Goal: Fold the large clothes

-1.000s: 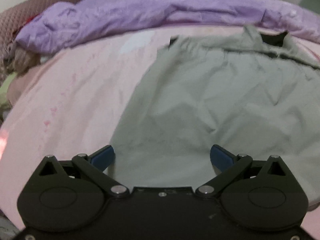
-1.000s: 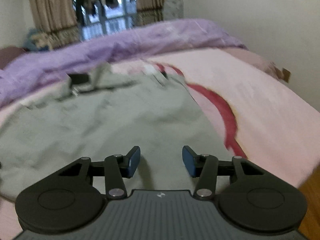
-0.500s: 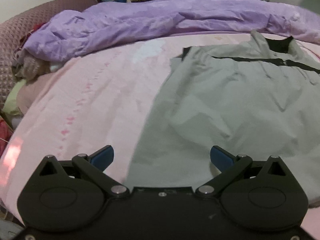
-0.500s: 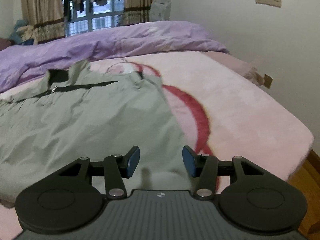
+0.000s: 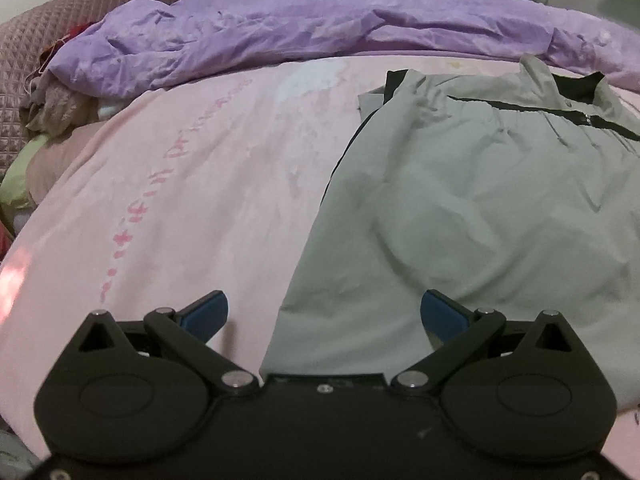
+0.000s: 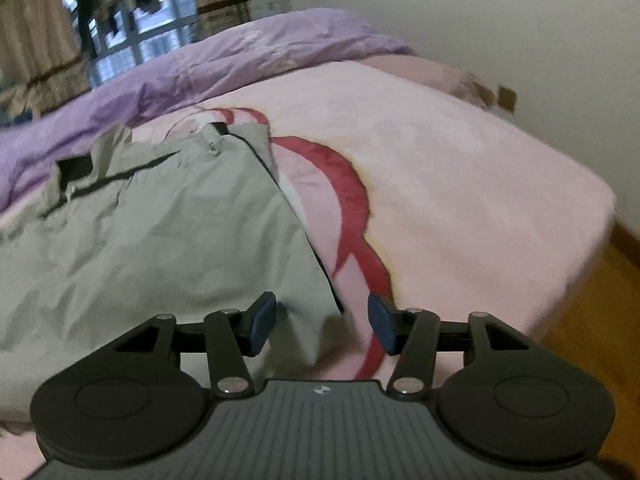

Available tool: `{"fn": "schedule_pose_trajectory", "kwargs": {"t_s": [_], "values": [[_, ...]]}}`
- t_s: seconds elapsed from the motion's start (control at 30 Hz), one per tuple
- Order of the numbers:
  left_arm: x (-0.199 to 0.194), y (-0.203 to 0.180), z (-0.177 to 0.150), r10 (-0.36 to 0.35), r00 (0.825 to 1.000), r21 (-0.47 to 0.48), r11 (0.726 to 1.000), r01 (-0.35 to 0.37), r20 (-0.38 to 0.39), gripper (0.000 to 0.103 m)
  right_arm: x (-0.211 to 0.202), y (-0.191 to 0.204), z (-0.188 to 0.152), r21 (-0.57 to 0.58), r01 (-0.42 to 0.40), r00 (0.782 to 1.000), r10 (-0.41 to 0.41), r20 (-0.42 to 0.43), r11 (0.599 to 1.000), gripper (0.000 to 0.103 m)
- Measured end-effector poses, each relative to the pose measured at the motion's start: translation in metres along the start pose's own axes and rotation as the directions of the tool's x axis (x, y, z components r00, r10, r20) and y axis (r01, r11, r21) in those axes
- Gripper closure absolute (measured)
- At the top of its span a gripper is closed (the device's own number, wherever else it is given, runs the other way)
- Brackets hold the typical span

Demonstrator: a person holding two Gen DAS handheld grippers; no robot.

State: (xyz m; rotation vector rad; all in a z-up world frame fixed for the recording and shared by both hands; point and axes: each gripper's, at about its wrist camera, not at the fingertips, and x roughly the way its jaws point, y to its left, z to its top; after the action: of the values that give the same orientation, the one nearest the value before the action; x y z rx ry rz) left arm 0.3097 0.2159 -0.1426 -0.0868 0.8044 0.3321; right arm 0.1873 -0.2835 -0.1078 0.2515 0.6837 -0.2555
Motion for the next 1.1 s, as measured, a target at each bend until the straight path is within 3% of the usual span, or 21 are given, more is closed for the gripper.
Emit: {"fn": "schedule_pose_trajectory", "kwargs": {"t_s": [0.13, 0.3, 0.57, 0.6, 0.63, 0.7, 0.73, 0.77, 0.8, 0.83, 0.9, 1.0, 1.07, 1.1], "values": [[0.001, 0.011, -0.003, -0.058, 0.998, -0.061, 0.996, 0.058, -0.006, 0.0, -0.011, -0.016, -0.016, 0.161, -0.104, 0.993, 0.112, -0.043, 0.981, 0.04], [0.001, 0.015, -0.007, -0.08, 0.997, -0.055, 0.995, 0.08, 0.001, 0.0, -0.01, -0.008, -0.018, 0.173, -0.114, 0.992, 0.122, -0.038, 0.978, 0.04], [-0.001, 0.016, -0.009, -0.095, 0.995, -0.05, 0.994, 0.095, 0.005, 0.0, 0.006, -0.007, -0.007, 0.137, -0.118, 0.992, 0.123, -0.027, 0.983, 0.032], [-0.001, 0.016, -0.009, -0.094, 0.996, -0.048, 0.994, 0.094, 0.006, 0.0, 0.01, -0.011, -0.003, 0.13, -0.137, 0.989, 0.142, -0.029, 0.982, 0.026], [-0.001, 0.015, -0.009, -0.092, 0.996, -0.048, 0.995, 0.092, 0.006, 0.0, 0.014, -0.013, 0.001, 0.116, -0.17, 0.984, 0.175, -0.033, 0.979, 0.011], [-0.001, 0.014, -0.009, -0.088, 0.996, -0.048, 0.995, 0.088, 0.005, 0.0, 0.025, -0.015, 0.011, 0.086, -0.255, 0.964, 0.26, -0.051, 0.963, 0.004], [-0.001, 0.013, -0.009, -0.085, 0.996, -0.047, 0.995, 0.085, 0.005, 0.0, 0.029, -0.014, 0.015, 0.079, -0.268, 0.96, 0.273, -0.058, 0.96, 0.007], [-0.001, 0.011, -0.008, -0.082, 0.997, -0.045, 0.996, 0.082, 0.006, 0.0, 0.032, -0.012, 0.019, 0.073, -0.28, 0.956, 0.285, -0.067, 0.957, 0.017], [-0.001, 0.011, -0.008, -0.079, 0.997, -0.041, 0.996, 0.079, 0.006, 0.0, 0.035, -0.01, 0.023, 0.073, -0.285, 0.954, 0.29, -0.075, 0.956, 0.061], [-0.001, 0.011, -0.008, -0.076, 0.997, -0.036, 0.996, 0.076, 0.008, 0.0, 0.038, -0.01, 0.026, 0.088, -0.303, 0.945, 0.311, -0.098, 0.949, 0.067], [-0.002, 0.01, -0.008, -0.072, 0.997, -0.029, 0.997, 0.072, 0.01, 0.0, 0.032, -0.014, 0.031, 0.108, -0.337, 0.932, 0.348, -0.099, 0.935, 0.071], [-0.001, 0.01, -0.009, -0.076, 0.997, -0.031, 0.997, 0.076, 0.011, 0.0, 0.018, -0.021, 0.035, 0.1, -0.465, 0.878, 0.473, -0.08, 0.88, 0.071], [-0.001, 0.01, -0.009, -0.077, 0.997, -0.033, 0.996, 0.077, 0.01, 0.0, 0.026, -0.021, 0.039, 0.079, -0.436, 0.887, 0.443, -0.127, 0.896, 0.07], [-0.001, 0.01, -0.009, -0.076, 0.997, -0.032, 0.997, 0.076, 0.011, 0.0, 0.036, -0.021, 0.041, 0.084, -0.413, 0.892, 0.421, -0.164, 0.907, 0.064]]}}
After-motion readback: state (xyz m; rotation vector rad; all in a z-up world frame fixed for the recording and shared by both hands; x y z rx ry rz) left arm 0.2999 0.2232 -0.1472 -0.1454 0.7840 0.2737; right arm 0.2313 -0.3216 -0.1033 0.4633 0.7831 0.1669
